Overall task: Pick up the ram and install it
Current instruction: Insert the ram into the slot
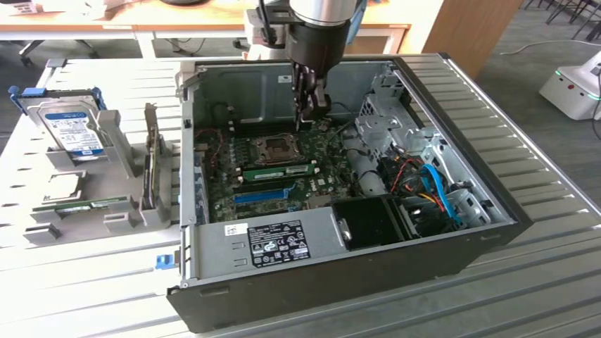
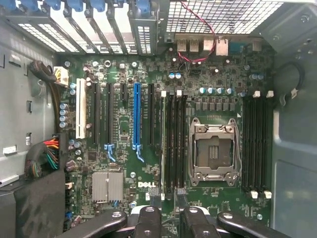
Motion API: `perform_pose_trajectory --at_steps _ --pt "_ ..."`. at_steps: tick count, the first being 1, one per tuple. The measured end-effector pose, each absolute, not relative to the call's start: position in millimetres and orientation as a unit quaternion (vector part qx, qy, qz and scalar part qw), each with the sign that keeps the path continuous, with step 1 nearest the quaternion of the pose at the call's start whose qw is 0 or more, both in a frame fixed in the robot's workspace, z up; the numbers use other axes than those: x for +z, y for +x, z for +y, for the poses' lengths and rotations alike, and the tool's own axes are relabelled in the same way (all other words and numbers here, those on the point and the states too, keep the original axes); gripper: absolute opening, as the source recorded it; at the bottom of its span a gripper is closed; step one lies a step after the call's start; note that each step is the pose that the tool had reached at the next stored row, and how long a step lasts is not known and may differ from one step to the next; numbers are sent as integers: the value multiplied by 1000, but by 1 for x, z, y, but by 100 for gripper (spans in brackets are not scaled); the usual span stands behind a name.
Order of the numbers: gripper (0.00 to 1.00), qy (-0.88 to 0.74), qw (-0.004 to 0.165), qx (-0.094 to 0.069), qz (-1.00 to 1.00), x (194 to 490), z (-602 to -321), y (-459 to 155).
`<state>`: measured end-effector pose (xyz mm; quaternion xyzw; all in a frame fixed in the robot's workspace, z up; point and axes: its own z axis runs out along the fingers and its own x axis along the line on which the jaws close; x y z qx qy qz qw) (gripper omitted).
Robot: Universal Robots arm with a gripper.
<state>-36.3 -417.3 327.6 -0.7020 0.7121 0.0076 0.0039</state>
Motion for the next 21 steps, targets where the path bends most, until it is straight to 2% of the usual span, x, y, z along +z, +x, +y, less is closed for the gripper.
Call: perform_pose_trajectory --at_steps 8,21 --pt "25 -695 4 7 719 328 -417 -36" --pt "25 -695 2 9 719 346 -417 -35"
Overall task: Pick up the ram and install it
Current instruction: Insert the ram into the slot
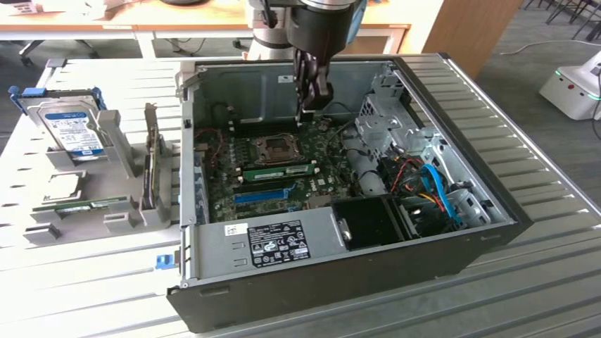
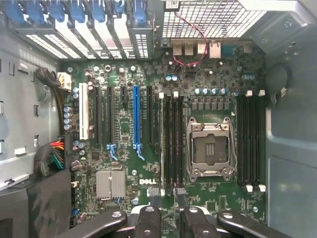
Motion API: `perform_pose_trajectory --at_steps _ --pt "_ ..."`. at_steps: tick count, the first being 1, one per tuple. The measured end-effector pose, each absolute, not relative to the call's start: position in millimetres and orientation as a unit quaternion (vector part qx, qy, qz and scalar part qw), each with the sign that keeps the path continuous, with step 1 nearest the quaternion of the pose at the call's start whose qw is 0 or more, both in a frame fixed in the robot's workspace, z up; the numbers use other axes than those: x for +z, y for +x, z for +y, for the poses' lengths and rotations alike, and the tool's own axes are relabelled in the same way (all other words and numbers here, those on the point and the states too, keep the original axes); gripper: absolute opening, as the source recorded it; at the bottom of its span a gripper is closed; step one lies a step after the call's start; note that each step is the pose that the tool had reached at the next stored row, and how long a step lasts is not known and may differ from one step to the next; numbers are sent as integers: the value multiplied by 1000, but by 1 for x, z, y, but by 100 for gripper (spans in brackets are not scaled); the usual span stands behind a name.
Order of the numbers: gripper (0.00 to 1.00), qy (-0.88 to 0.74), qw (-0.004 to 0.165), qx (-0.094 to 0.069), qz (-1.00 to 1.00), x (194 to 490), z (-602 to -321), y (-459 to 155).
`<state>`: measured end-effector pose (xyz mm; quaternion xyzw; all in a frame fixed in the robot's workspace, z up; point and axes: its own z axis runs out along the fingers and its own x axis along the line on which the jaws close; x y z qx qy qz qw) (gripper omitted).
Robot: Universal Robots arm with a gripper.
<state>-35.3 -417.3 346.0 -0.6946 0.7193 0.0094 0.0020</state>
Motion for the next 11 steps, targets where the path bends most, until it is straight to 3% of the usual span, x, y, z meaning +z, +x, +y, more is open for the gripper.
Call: perform_pose_trajectory --at_steps 11 --pt "25 -695 -2 14 719 347 -417 -34"
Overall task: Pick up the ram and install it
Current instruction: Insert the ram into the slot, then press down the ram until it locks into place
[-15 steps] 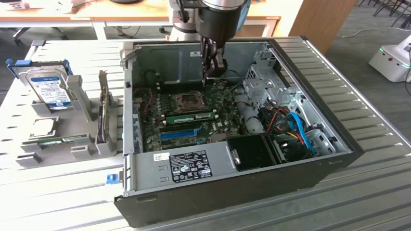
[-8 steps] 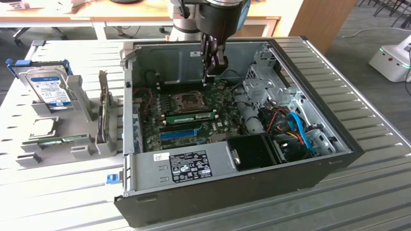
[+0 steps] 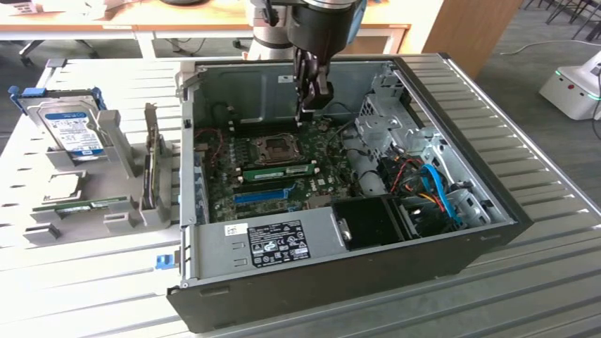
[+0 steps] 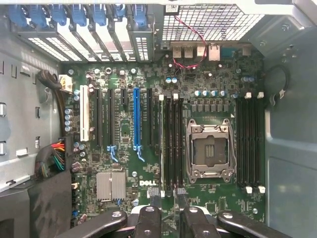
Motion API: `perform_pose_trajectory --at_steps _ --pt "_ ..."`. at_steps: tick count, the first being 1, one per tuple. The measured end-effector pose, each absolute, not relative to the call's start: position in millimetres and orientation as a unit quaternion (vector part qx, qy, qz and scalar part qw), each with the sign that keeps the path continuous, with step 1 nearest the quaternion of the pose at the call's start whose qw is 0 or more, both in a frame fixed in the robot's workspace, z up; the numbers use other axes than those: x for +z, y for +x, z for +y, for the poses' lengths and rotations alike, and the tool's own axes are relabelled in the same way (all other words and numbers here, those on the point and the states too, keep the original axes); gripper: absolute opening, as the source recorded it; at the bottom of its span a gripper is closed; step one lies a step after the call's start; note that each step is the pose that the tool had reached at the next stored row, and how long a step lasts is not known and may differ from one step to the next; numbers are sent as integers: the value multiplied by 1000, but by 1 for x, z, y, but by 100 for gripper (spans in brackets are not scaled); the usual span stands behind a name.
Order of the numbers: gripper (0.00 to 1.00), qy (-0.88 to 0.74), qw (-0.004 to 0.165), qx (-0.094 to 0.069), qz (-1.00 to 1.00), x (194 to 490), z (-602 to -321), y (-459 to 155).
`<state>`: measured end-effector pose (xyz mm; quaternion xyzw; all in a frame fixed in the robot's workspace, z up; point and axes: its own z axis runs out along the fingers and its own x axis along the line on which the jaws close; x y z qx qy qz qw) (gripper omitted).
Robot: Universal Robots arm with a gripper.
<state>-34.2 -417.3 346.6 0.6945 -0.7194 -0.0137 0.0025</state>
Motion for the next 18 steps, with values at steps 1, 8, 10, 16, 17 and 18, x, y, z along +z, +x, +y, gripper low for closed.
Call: perform_pose_trajectory --at_steps 1,8,10,16,17,18 --pt "25 695 3 -14 -719 347 -417 -34" --pt "25 695 3 -14 -719 347 -417 -34" --pt "25 694 3 -14 -719 347 -417 -34" --pt "11 695 3 -14 -719 347 -417 -34" --pt "11 695 3 -14 -719 347 -417 -34" --pt "11 695 3 -14 -719 347 -417 -34"
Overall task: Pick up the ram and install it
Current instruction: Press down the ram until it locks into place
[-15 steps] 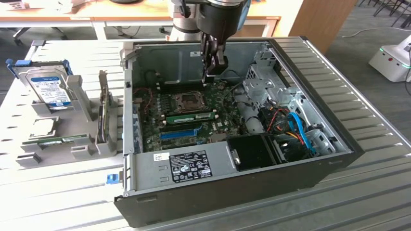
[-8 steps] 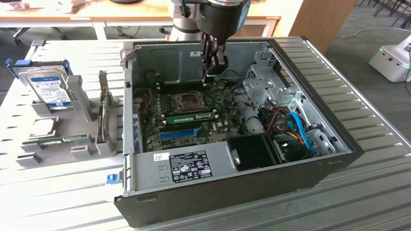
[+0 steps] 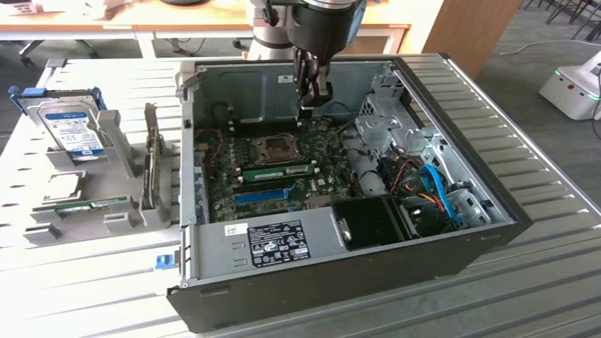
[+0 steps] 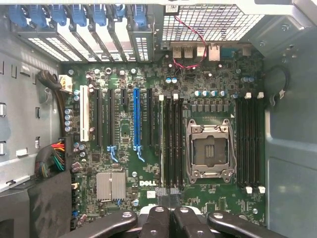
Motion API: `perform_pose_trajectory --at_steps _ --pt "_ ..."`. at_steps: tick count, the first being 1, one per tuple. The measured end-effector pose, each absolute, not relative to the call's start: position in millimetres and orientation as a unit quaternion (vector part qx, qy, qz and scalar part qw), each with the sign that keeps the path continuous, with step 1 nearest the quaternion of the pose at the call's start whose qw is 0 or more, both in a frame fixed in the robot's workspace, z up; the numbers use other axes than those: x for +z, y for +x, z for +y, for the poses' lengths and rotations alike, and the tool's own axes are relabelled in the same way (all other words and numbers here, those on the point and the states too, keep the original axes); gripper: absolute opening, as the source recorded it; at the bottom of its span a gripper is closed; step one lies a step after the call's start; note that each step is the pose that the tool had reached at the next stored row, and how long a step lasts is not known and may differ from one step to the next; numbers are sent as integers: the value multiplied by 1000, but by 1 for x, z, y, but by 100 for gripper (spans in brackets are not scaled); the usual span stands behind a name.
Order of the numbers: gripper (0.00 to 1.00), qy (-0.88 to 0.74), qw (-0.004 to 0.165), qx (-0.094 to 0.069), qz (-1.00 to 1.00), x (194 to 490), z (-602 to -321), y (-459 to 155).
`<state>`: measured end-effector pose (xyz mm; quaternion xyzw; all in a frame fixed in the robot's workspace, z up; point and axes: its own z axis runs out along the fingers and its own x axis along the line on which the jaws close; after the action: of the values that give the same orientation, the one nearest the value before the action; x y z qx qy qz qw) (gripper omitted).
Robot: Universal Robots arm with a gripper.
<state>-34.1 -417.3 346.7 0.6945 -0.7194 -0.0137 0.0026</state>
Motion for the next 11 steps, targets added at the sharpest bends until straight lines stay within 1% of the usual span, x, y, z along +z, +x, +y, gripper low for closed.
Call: perform_pose_trajectory --at_steps 11 --pt "11 695 3 -14 -719 347 -417 -31"
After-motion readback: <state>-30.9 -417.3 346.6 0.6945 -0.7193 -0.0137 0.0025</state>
